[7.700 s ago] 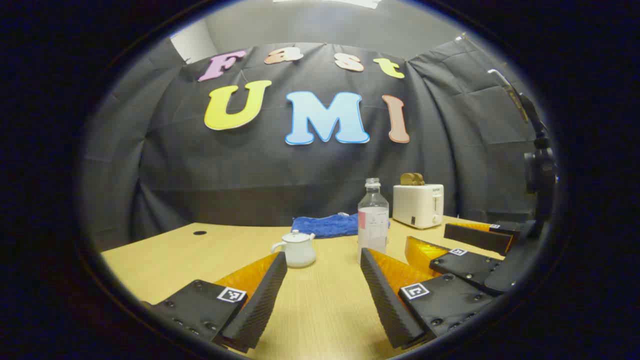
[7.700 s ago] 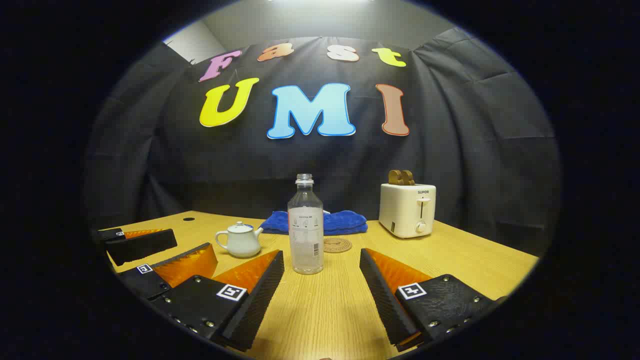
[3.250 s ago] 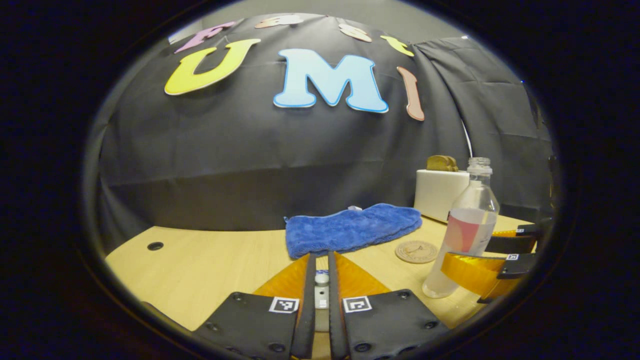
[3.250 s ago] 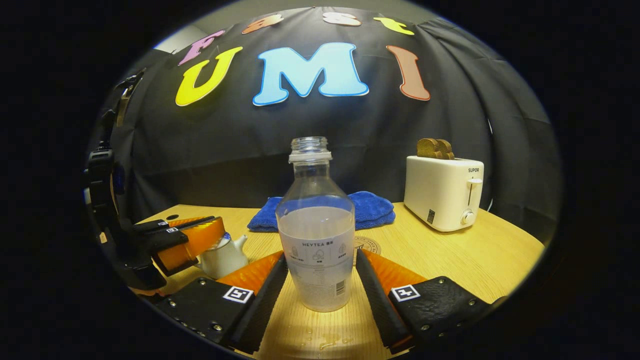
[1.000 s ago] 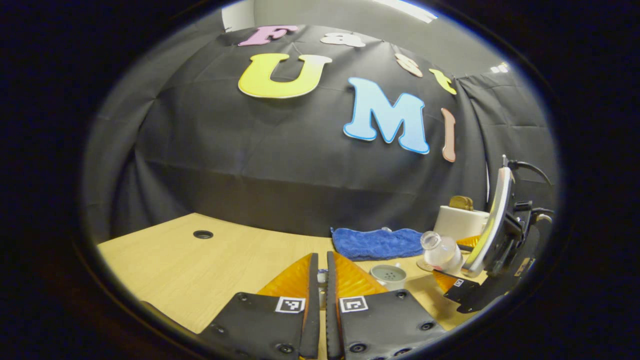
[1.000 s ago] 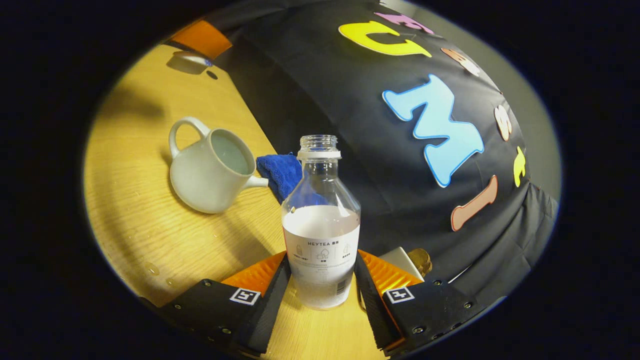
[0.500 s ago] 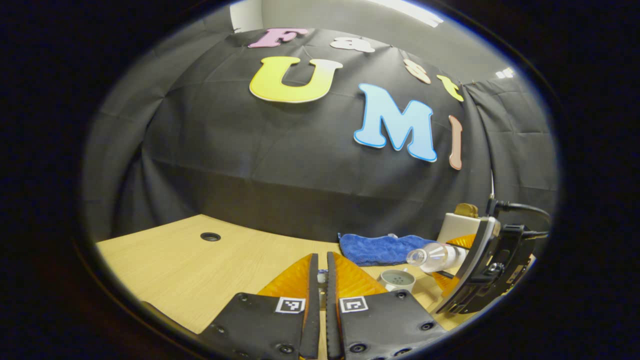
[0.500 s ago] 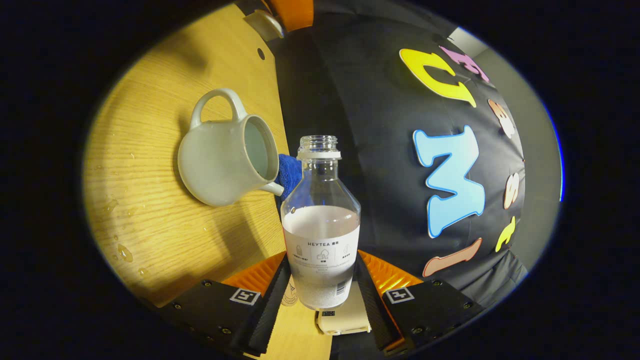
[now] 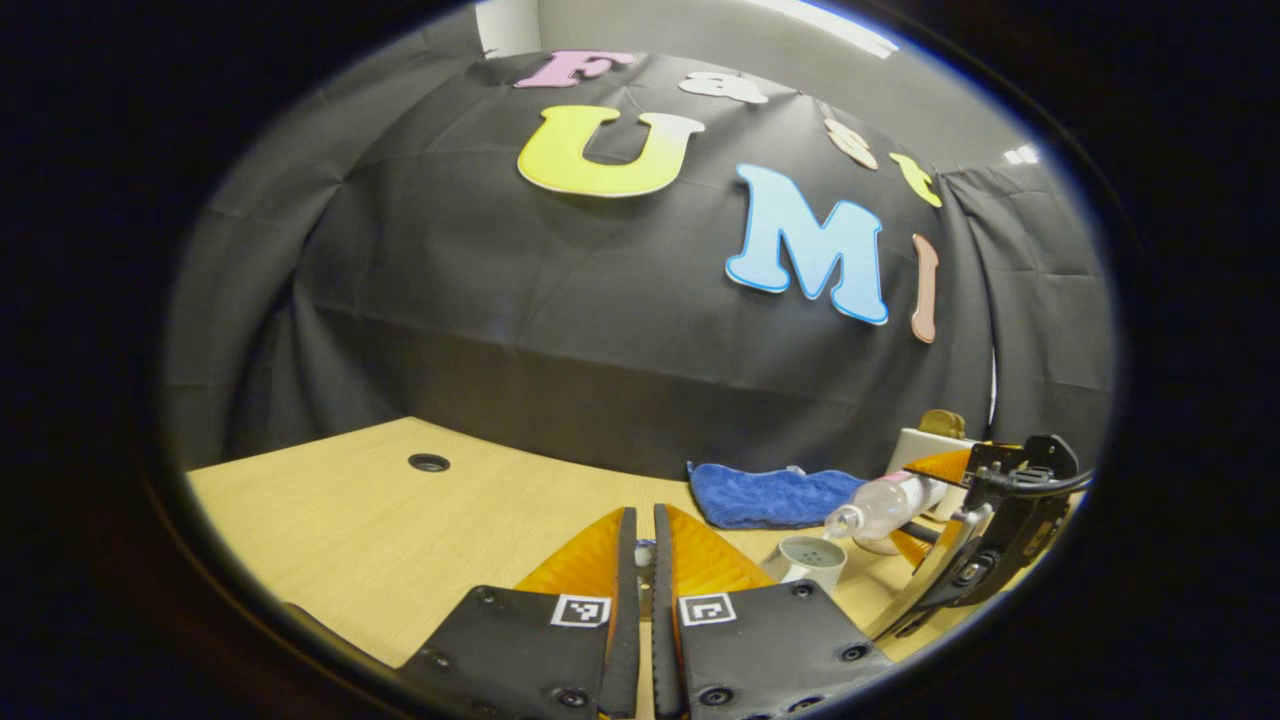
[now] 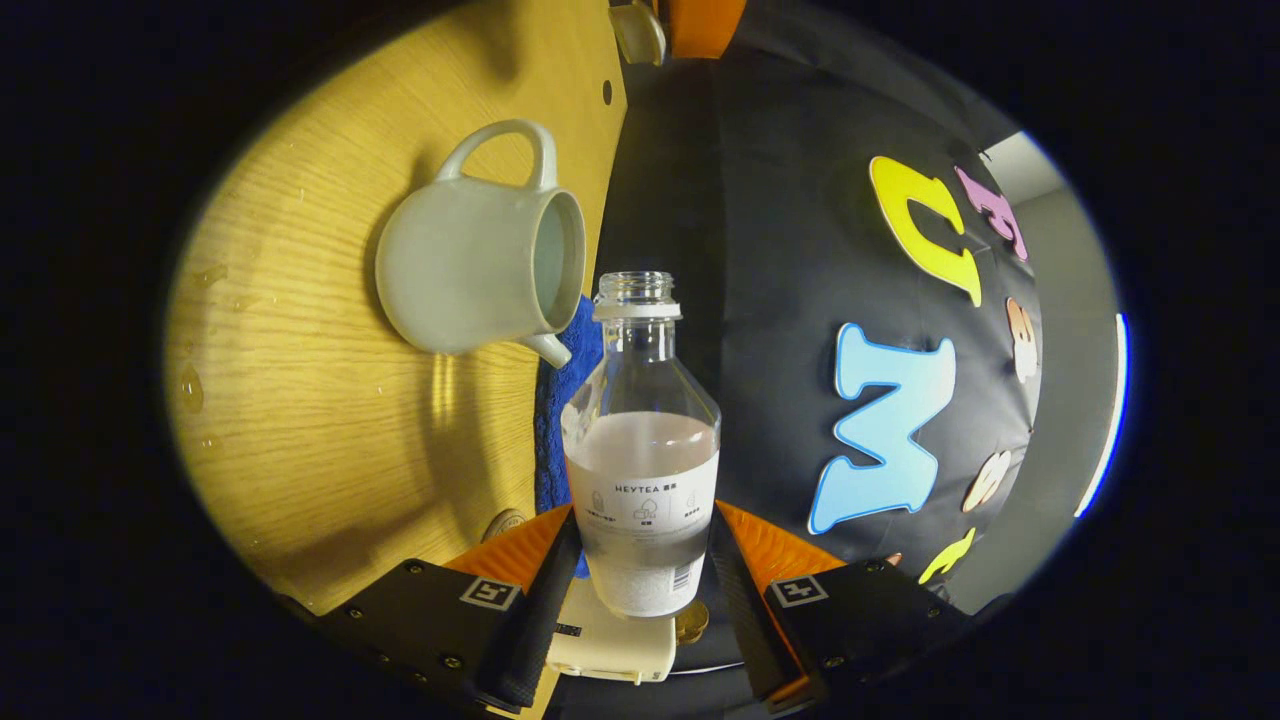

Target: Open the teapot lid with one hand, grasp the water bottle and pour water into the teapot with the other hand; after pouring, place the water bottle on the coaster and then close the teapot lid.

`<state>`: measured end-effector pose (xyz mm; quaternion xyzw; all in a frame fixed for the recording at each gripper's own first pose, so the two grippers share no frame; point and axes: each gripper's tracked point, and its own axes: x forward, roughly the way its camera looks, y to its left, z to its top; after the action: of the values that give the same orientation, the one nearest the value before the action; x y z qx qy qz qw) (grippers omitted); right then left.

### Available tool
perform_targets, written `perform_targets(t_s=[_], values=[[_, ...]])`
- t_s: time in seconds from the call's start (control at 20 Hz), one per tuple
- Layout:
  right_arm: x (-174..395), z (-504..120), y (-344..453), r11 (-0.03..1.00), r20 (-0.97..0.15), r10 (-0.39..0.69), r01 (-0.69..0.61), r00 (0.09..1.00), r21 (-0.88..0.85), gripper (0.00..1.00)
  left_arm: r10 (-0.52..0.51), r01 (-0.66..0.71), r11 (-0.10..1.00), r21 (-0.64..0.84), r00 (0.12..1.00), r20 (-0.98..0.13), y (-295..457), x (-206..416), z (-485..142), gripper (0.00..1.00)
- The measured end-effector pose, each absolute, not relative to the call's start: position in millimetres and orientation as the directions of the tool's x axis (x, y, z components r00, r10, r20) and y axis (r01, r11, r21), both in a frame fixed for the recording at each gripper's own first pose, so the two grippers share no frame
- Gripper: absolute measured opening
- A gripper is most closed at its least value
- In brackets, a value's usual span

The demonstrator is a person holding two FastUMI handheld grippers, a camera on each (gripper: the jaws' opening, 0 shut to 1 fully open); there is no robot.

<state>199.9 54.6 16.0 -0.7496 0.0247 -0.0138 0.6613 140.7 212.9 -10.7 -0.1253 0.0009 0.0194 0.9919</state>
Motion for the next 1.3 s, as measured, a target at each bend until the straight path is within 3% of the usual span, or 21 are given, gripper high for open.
perform_targets(t_s=[0.2,1.3], values=[[194,25,60,-0.258,0.018,-0.021,0.012,1.000,-0.966,0.76,0.033,-0.033,0.967,-0.254,0.999,-0.004,212,141,-10,0.14],[191,43,72,-0.484,0.112,0.115,0.154,0.987,-0.862,0.75,0.027,-0.030,0.966,-0.258,0.999,-0.018,210,144,-15,0.14]])
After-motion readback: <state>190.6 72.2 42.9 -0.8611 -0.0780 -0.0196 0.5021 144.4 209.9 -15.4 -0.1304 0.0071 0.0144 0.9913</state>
